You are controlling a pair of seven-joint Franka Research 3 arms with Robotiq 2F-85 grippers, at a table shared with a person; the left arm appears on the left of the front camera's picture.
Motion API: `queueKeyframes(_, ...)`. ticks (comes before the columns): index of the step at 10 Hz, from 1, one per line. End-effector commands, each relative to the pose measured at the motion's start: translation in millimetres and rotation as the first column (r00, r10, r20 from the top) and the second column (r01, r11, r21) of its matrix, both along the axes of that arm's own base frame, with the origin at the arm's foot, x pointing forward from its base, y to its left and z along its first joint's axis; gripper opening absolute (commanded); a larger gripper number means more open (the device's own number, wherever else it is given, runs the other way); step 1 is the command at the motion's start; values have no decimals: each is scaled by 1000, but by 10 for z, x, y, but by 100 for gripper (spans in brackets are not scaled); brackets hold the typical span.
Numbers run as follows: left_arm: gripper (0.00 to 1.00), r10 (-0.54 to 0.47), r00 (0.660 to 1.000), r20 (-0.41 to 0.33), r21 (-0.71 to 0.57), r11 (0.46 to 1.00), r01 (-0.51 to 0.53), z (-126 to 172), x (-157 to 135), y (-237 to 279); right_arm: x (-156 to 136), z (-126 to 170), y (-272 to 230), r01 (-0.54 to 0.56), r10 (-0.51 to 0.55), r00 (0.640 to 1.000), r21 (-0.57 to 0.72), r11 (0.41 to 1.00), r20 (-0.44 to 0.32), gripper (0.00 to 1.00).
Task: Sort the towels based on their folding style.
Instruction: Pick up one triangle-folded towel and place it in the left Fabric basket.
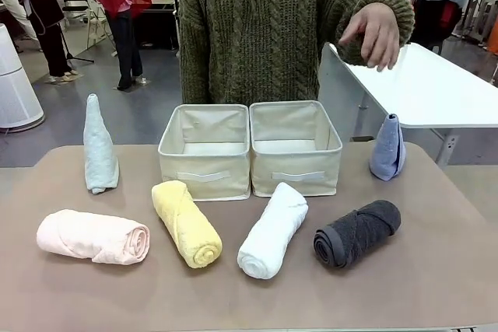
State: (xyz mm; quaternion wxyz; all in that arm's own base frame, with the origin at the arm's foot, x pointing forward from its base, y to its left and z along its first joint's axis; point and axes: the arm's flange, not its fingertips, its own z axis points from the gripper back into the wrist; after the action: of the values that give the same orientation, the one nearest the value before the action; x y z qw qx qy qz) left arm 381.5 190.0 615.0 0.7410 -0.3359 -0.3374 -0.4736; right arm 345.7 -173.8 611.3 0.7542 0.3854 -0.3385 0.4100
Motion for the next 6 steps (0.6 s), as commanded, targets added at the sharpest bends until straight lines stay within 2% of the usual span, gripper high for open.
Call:
queueKeyframes(1, 100, -3, 1000, 3, -13, 1000, 3, 18, -6, -3, 9, 1, -9, -10, 10, 1000, 23, 1000, 17, 100)
queueKeyframes(6, 100, -3, 1000, 3, -13, 1000, 3, 18, -6, -3, 9, 1, -9, -10, 10, 1000, 23, 1000, 17, 100)
